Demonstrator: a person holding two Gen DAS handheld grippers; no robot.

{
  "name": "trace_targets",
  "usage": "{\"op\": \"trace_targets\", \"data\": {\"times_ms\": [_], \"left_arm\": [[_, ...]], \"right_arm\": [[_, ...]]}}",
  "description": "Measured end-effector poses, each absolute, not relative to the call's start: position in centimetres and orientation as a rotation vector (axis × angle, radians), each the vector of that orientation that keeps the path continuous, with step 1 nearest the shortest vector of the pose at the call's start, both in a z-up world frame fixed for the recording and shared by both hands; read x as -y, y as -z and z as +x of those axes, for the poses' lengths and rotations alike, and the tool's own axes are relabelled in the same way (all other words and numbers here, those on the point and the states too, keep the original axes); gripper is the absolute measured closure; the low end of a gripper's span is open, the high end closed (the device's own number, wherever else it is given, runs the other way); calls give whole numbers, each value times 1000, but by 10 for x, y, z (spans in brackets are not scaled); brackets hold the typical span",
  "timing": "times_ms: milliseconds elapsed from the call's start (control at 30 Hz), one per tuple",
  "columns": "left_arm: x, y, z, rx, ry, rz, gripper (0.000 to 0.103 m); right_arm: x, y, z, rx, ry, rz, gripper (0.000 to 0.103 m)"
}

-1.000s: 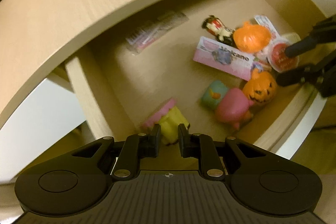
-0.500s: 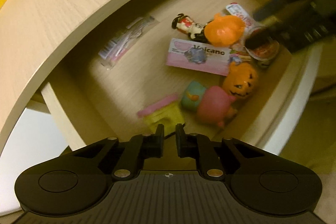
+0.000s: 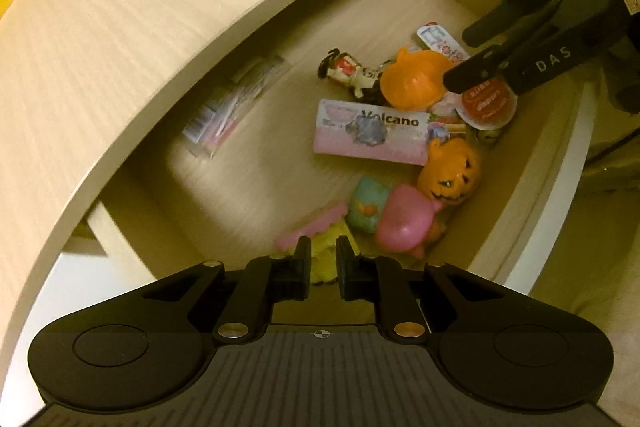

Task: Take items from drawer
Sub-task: 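Grasp the yellow-pink cup toy with the left gripper while the right grasps the orange pumpkin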

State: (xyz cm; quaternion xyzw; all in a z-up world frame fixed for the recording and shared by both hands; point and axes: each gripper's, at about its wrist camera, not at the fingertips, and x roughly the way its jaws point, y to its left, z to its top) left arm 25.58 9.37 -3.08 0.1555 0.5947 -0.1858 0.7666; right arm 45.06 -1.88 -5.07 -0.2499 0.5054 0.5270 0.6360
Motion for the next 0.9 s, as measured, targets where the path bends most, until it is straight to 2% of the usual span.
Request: {"op": "trace_targets", "data": {"times_ms": [367,700,900], "left_arm": [[-94,29,281,-1225,392,220,87],[-99,20,280,-1204,462,398,86],[-114,29,292,-1290,275,159,86]], "right_arm": [[21,50,463,-1155,-1170,-558,37],[21,51,462,-1152,-1183,-564,37],[21,50,461,-1135,-1182,-576,37]]}}
